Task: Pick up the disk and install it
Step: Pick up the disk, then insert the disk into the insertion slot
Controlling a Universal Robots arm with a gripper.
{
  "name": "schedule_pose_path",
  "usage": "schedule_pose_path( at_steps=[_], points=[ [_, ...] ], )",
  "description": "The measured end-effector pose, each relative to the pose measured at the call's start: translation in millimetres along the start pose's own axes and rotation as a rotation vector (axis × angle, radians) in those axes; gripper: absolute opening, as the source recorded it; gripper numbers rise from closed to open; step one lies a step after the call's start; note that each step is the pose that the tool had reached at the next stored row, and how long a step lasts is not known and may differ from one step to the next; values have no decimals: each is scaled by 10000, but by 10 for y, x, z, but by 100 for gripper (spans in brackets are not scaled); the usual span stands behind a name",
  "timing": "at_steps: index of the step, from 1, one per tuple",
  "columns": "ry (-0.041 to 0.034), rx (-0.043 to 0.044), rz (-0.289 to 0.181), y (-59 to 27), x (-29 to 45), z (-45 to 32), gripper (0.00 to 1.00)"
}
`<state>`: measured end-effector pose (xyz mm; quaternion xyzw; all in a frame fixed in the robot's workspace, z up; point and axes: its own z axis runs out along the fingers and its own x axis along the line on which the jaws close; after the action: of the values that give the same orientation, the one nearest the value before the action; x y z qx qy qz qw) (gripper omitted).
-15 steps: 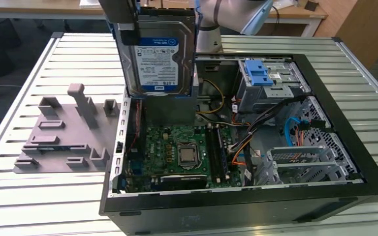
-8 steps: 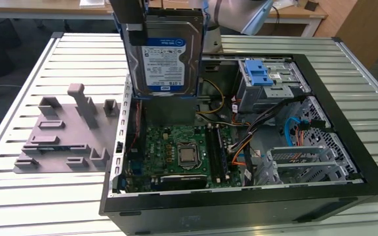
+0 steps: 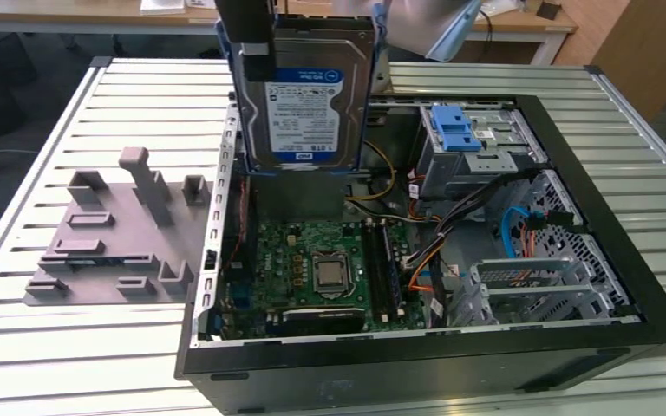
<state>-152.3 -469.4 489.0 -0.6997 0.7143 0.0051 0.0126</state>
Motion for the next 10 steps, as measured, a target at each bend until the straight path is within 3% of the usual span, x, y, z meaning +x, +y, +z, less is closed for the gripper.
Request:
schedule_pose_path(
  at_steps=[10],
  points=[
    [0,-1,0,-147,8,4,36]
  ],
)
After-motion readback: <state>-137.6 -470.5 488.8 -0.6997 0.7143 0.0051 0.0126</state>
